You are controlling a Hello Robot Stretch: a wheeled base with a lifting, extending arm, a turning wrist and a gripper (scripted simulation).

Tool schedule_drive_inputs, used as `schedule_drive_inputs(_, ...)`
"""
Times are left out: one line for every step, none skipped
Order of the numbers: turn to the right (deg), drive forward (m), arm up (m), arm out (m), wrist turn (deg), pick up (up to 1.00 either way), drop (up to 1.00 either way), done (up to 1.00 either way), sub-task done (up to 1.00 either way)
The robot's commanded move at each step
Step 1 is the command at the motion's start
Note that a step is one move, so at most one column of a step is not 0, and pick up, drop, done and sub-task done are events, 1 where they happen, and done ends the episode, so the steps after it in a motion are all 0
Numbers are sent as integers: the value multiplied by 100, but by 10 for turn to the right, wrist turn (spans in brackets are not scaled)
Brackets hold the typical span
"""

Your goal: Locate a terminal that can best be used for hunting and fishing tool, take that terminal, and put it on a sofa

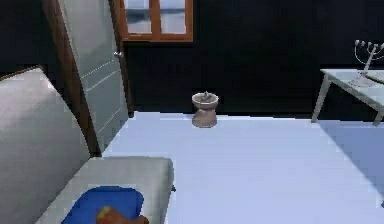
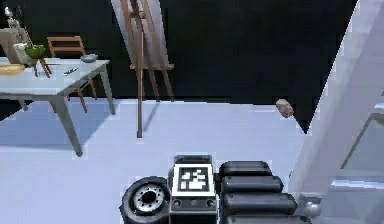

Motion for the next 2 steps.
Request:
schedule_drive_inputs(-450, 0, 0, 0, 0, 0, 0, 0, 0)
schedule_drive_inputs(-450, 0, 0, 0, 0, 0, 0, 0, 0)
